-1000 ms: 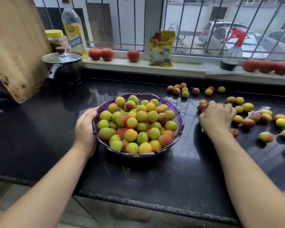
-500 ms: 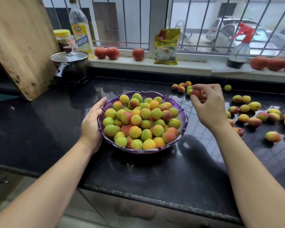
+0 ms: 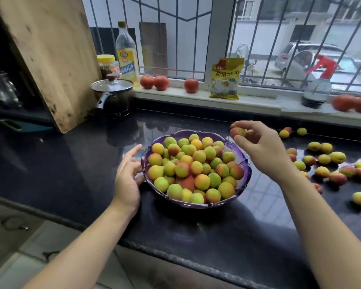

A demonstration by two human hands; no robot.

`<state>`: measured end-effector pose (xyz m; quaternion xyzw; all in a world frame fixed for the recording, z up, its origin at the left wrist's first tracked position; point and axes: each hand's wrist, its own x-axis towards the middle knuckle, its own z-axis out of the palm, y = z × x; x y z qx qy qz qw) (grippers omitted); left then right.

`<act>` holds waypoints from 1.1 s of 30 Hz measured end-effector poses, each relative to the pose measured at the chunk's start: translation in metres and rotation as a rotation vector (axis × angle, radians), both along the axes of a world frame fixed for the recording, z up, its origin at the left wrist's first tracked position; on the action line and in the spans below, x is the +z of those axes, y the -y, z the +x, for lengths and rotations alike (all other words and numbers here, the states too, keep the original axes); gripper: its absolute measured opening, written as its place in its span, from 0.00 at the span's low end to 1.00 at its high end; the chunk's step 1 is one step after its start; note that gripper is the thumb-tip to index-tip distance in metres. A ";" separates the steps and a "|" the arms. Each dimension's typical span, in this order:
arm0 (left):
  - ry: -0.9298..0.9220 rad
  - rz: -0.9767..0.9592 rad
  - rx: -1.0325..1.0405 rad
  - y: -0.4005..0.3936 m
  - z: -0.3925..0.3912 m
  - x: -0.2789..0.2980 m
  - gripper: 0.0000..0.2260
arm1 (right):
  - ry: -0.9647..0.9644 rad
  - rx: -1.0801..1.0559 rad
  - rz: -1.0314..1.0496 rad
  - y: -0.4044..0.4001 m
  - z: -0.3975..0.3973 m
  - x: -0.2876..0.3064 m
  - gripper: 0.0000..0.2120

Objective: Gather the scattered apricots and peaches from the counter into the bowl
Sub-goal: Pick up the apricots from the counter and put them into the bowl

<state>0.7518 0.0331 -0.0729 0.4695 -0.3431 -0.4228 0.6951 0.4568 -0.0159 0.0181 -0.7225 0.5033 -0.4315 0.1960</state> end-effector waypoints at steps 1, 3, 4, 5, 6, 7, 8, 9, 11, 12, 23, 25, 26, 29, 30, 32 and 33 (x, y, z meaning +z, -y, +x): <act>-0.012 0.013 0.003 0.001 0.000 0.000 0.20 | -0.052 0.067 0.015 -0.001 0.009 0.011 0.17; 0.004 0.036 0.001 0.003 0.000 0.001 0.15 | -0.220 0.197 0.043 -0.005 0.036 0.029 0.15; 0.024 0.045 -0.003 0.004 -0.001 0.001 0.14 | -0.315 0.246 0.041 -0.007 0.053 0.037 0.14; 0.039 0.057 -0.011 0.005 -0.002 0.000 0.13 | -0.406 0.282 0.025 -0.007 0.071 0.041 0.14; 0.042 0.066 -0.019 0.005 -0.002 0.000 0.13 | -0.492 0.306 0.002 -0.007 0.089 0.043 0.14; 0.038 0.070 -0.028 0.004 -0.002 -0.001 0.13 | -0.573 0.315 -0.012 -0.005 0.105 0.042 0.14; 0.035 0.073 -0.034 0.003 -0.002 -0.001 0.13 | -0.644 0.313 -0.024 -0.003 0.119 0.039 0.15; 0.036 0.071 -0.040 0.003 -0.001 -0.002 0.14 | -0.709 0.298 -0.027 0.001 0.130 0.035 0.16; 0.036 0.073 -0.043 0.002 -0.001 -0.001 0.14 | -0.797 0.243 -0.003 0.005 0.146 0.025 0.15; 0.028 0.073 -0.043 0.001 -0.001 0.000 0.14 | -0.816 0.220 -0.004 0.006 0.151 0.022 0.13; 0.055 0.044 -0.054 0.003 -0.001 -0.001 0.20 | -0.816 0.178 -0.050 0.003 0.156 0.010 0.12; 0.051 0.040 -0.053 0.003 0.000 -0.001 0.19 | -0.784 0.210 -0.026 0.006 0.153 0.013 0.13; 0.048 0.045 -0.060 0.002 0.000 -0.001 0.19 | -0.748 0.231 -0.021 0.007 0.148 0.016 0.13; 0.065 0.090 -0.059 0.007 0.002 0.002 0.12 | -0.500 0.168 -0.123 0.013 0.116 0.034 0.08; 0.073 0.110 -0.051 0.011 0.003 0.003 0.12 | -0.400 0.101 -0.146 0.017 0.100 0.040 0.07; 0.125 0.131 0.005 0.023 0.008 0.009 0.16 | -0.243 -0.070 -0.114 0.036 0.060 0.038 0.05; 0.177 0.124 0.028 0.030 0.011 0.011 0.18 | -0.192 -0.166 -0.059 0.048 0.037 0.031 0.05</act>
